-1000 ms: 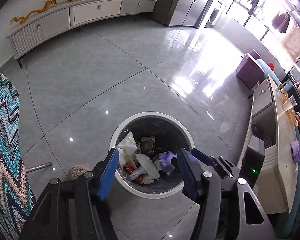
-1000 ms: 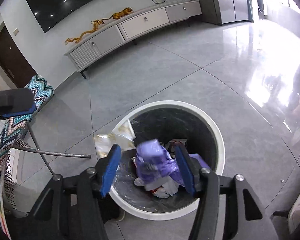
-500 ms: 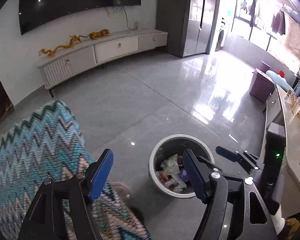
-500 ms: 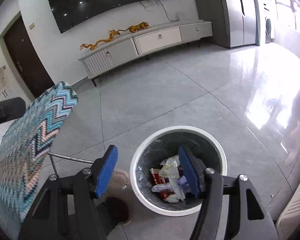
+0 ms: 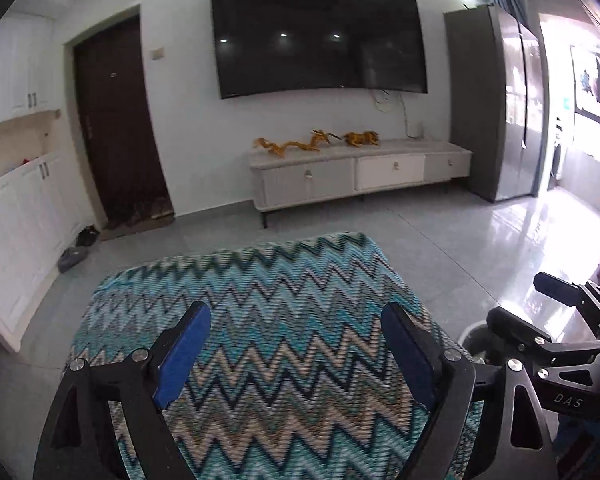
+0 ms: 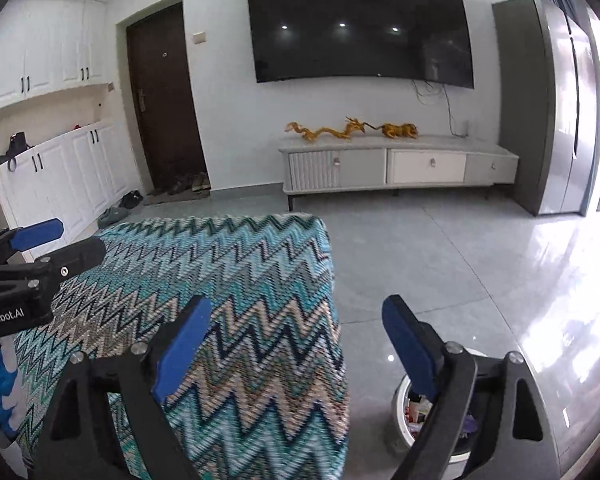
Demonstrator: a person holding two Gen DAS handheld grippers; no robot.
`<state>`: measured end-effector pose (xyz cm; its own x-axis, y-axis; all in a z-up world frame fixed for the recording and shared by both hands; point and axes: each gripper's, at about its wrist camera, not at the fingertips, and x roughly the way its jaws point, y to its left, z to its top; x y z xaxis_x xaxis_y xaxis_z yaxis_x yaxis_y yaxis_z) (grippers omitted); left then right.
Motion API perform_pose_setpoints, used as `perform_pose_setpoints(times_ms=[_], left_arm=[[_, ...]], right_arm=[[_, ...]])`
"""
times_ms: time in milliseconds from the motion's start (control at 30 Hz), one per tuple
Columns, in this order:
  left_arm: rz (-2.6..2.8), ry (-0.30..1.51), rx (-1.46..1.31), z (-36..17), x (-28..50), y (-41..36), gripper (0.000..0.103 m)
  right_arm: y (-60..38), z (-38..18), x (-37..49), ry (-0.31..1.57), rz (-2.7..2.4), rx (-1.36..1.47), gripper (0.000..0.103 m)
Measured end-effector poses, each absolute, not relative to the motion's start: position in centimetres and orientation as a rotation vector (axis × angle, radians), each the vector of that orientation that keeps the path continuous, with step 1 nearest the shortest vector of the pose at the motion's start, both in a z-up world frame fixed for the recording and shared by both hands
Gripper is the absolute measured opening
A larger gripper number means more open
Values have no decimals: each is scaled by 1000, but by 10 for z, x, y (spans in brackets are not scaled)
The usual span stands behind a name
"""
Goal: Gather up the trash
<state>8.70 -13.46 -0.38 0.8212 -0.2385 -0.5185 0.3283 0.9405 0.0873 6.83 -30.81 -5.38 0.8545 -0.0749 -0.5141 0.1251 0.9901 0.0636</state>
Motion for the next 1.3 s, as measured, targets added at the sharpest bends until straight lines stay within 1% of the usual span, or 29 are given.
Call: perform_pose_setpoints(times_ms=[133, 200, 267, 367, 633, 800, 1300], left_arm=[[-200, 469, 140, 9, 79, -84, 87], [-159, 445, 125, 13, 74, -64, 91], [-112, 418, 119, 15, 69, -47, 98], [-47, 384, 109, 16, 62, -30, 103], [20, 343, 69, 18, 49, -15, 103], [18, 340, 59, 15, 39, -8, 103], [-1, 352, 50, 16, 39, -13, 103]], right_arm=[[-266, -37, 71, 499, -74, 46, 91], [-251, -31, 71, 487, -73, 25, 92], [-238, -26, 71, 478, -84, -1, 95], [-225, -21, 70, 470, -101, -35, 96], [-204, -5, 58, 413, -170, -113, 96], [-207, 4, 48, 377, -199, -125, 96], [-232, 11, 37, 327, -239, -70, 96]])
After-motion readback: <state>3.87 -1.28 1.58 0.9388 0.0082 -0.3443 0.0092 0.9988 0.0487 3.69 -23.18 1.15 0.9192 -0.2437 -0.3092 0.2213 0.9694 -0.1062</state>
